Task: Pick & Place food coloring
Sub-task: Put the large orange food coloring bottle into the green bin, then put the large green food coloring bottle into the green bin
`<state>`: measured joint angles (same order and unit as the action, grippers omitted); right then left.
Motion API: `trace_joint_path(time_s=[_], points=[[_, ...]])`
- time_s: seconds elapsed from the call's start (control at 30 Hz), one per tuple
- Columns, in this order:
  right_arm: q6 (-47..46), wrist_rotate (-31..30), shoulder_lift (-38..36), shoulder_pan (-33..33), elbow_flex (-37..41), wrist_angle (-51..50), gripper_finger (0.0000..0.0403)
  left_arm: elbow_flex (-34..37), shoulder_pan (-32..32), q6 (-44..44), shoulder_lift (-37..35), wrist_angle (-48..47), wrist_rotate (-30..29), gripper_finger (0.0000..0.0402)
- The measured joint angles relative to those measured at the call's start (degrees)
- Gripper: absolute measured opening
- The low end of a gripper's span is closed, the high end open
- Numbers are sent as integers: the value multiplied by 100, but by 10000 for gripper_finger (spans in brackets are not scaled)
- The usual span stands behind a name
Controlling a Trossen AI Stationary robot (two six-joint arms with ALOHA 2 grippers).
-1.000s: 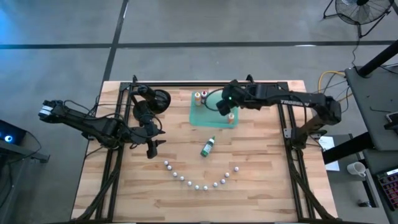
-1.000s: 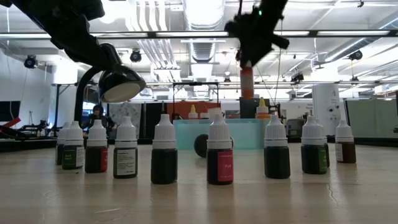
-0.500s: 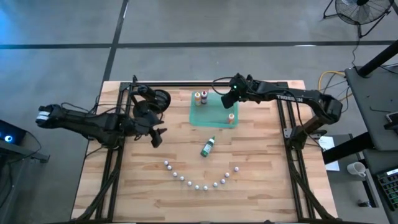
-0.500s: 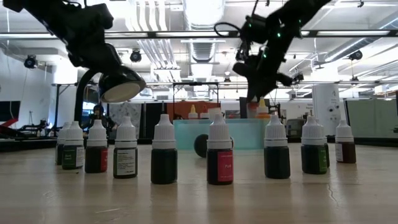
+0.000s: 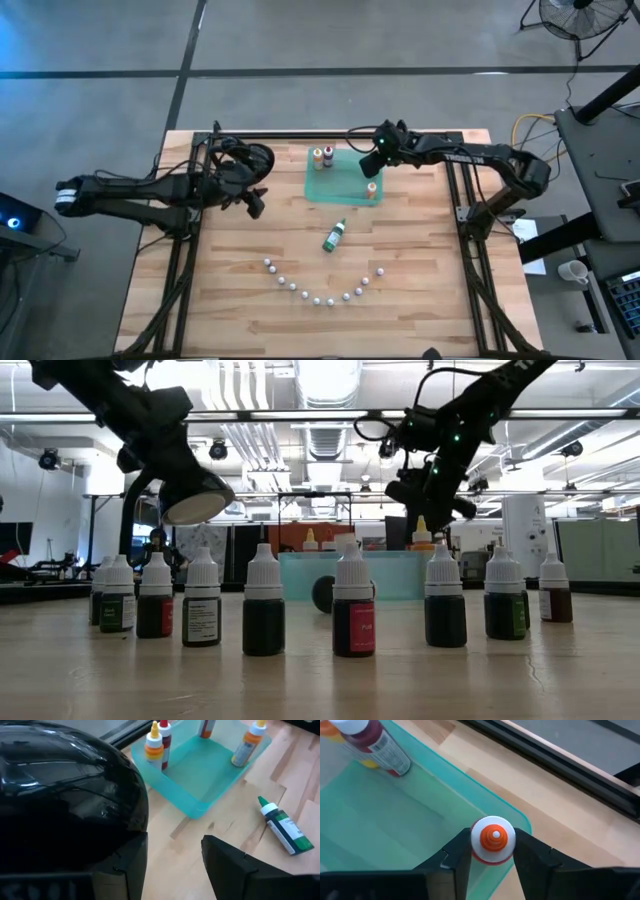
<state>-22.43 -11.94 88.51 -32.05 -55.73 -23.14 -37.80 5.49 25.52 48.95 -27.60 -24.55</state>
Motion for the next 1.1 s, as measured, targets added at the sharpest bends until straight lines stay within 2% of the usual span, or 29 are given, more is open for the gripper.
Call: trace_joint_path(time_s=[0.3,0.53,0.9,1.1], points=[[223,-23,235,-1,20,201,162,0,40,-4,0,-11,-3,163],[636,-322,107,-4,-272,201,183,0,40,-4,0,-28,5,163],[1111,-312,-130,2,-1415,-673,194,0,40,-4,0,-30,19,163],[1560,-276,-144,27,-2137,-668,196,0,40,-181,0,-35,20,163]])
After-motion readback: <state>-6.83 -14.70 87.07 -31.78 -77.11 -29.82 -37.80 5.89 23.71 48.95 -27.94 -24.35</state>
